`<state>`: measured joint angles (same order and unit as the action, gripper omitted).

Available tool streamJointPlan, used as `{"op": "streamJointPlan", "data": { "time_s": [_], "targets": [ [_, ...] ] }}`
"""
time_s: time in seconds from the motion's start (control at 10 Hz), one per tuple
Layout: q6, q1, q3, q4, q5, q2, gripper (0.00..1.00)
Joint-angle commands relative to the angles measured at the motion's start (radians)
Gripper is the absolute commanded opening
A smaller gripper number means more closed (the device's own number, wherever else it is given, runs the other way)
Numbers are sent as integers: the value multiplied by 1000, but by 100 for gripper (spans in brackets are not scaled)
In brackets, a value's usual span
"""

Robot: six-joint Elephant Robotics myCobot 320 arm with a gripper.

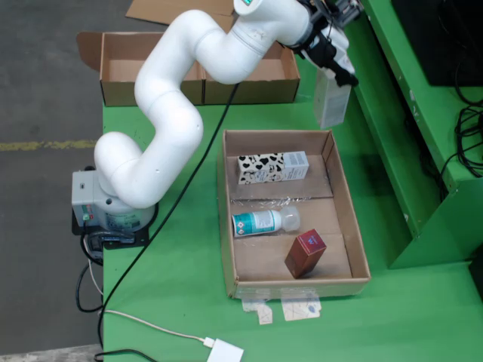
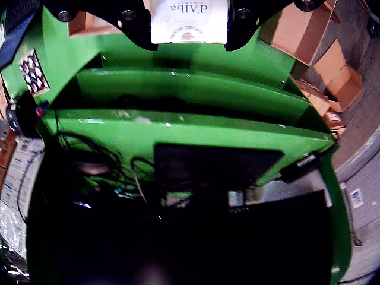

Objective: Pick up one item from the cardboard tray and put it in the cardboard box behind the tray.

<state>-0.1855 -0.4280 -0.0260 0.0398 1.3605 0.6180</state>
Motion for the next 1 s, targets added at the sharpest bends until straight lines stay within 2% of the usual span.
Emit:
{"op": "streamJointPlan", "data": {
  "time_s": [0.0,0.4,0.9],
  "targets": [
    [-120,-219,26,-393,-97,-67,0],
    [-237,-441,26,-430,-195,-57,0],
    [-288,-560,26,-386,-231,-26,0]
  ]
}}
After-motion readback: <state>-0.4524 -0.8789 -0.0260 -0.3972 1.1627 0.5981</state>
